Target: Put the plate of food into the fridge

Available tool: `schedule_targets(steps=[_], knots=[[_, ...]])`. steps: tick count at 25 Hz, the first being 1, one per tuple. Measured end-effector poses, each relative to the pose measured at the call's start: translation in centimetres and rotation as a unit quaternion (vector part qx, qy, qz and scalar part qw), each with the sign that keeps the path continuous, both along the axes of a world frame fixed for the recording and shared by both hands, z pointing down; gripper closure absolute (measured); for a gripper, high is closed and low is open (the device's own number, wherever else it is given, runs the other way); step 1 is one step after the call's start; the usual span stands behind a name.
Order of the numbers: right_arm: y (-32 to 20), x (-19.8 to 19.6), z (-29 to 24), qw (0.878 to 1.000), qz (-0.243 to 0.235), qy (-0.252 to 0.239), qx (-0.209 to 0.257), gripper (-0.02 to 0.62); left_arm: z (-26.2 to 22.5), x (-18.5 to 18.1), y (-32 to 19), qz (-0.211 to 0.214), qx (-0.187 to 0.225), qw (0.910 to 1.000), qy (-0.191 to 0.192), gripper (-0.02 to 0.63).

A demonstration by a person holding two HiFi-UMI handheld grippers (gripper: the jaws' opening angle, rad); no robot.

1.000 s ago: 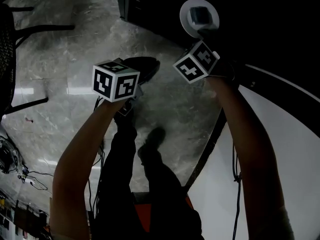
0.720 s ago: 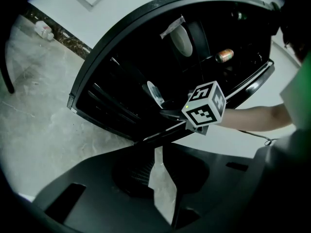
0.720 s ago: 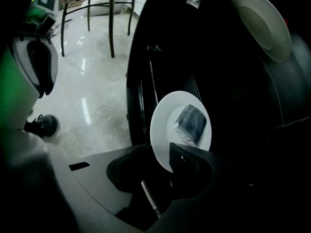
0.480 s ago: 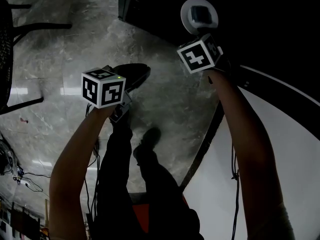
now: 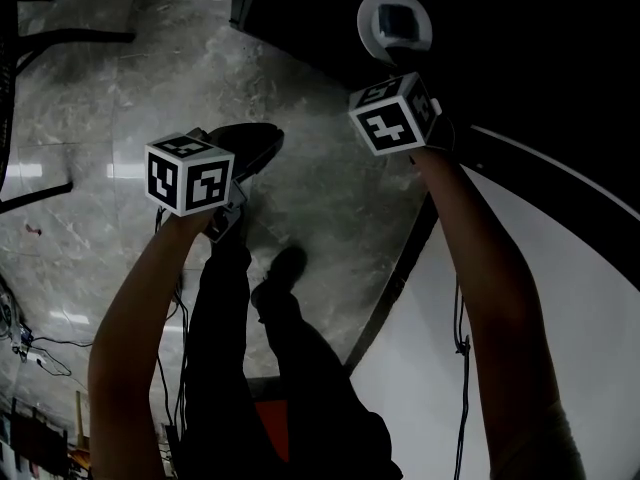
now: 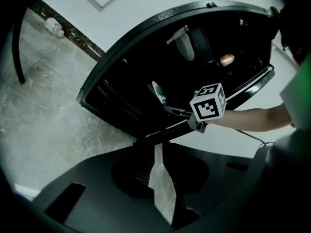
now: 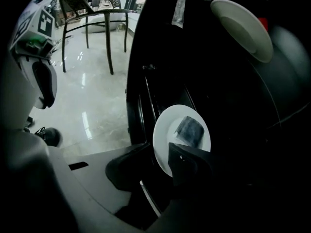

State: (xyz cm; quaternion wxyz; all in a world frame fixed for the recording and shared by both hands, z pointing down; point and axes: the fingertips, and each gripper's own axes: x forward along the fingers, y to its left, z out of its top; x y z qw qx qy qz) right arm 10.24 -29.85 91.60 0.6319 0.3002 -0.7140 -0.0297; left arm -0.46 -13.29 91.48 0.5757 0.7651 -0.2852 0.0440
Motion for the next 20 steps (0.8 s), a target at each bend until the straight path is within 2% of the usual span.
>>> schedule_targets(steps=[20], knots=[[-0.96, -0.19, 0.33, 1.0, -0.011, 0.02, 0.008, 0.526, -0.12, -0.68, -0.17, -0.003, 0.001, 1.0, -0.007, 0.551]])
